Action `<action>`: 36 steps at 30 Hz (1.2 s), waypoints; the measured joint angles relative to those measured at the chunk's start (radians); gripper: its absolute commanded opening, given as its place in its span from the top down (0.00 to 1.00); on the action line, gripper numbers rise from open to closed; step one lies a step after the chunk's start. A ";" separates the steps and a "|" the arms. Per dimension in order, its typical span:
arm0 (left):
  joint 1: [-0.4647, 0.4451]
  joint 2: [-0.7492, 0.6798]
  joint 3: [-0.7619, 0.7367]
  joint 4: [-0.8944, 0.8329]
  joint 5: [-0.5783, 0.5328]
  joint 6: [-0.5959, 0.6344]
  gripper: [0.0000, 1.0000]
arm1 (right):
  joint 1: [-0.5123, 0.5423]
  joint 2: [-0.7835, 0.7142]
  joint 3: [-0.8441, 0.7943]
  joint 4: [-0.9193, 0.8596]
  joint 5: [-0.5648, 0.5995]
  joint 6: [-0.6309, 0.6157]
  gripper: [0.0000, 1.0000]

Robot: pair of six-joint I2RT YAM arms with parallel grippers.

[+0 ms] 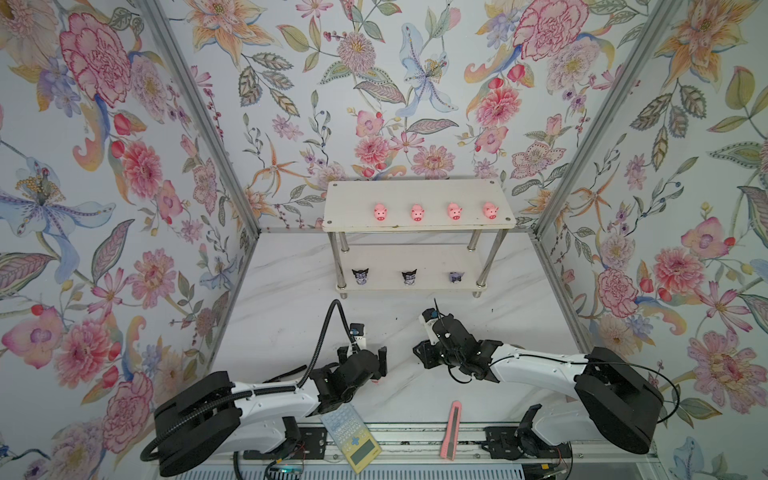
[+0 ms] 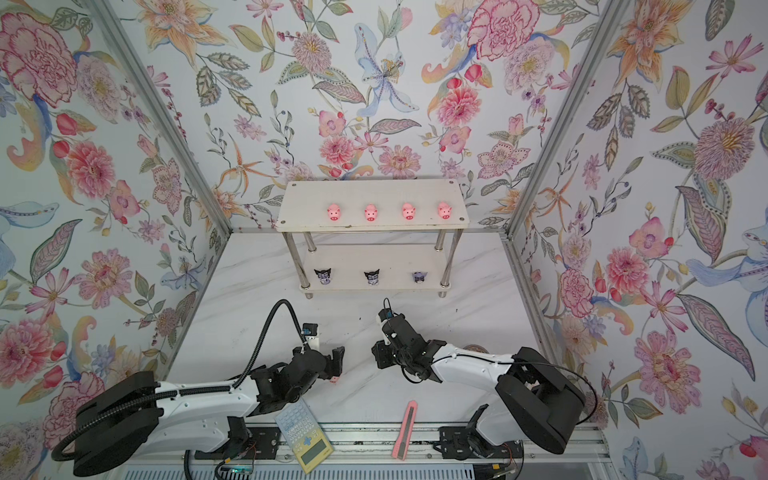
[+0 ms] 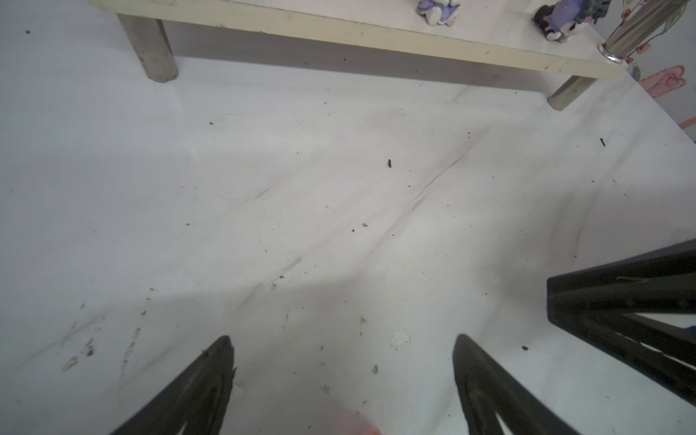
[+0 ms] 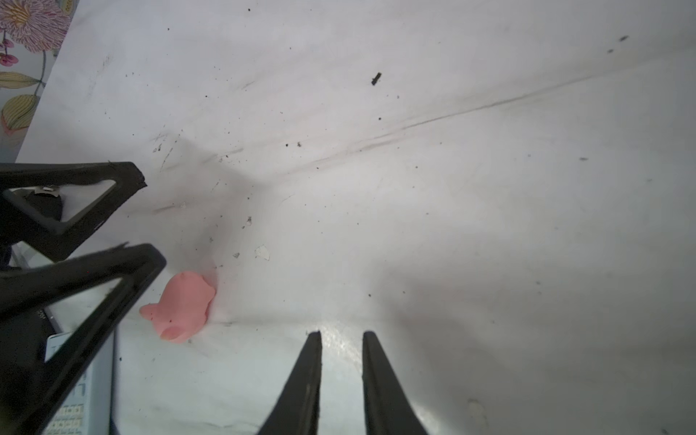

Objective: Place and organize the plastic toys onto the shelf
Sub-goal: 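Grasp the pig with the left gripper while the right gripper draws back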

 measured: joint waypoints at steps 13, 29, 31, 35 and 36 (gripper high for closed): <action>-0.089 0.123 0.134 -0.217 0.069 -0.144 0.23 | -0.063 0.000 -0.043 -0.007 -0.008 -0.056 0.71; -0.133 0.137 0.167 -0.380 0.117 -0.298 0.54 | -0.113 0.008 -0.068 0.018 -0.063 -0.082 0.70; -0.133 0.136 0.167 -0.386 0.117 -0.303 0.56 | -0.113 0.010 -0.068 0.019 -0.067 -0.082 0.70; -0.134 0.135 0.167 -0.399 0.117 -0.310 0.66 | -0.116 0.010 -0.069 0.020 -0.073 -0.082 0.70; -0.134 0.133 0.167 -0.407 0.117 -0.312 0.68 | -0.118 0.010 -0.071 0.024 -0.073 -0.082 0.70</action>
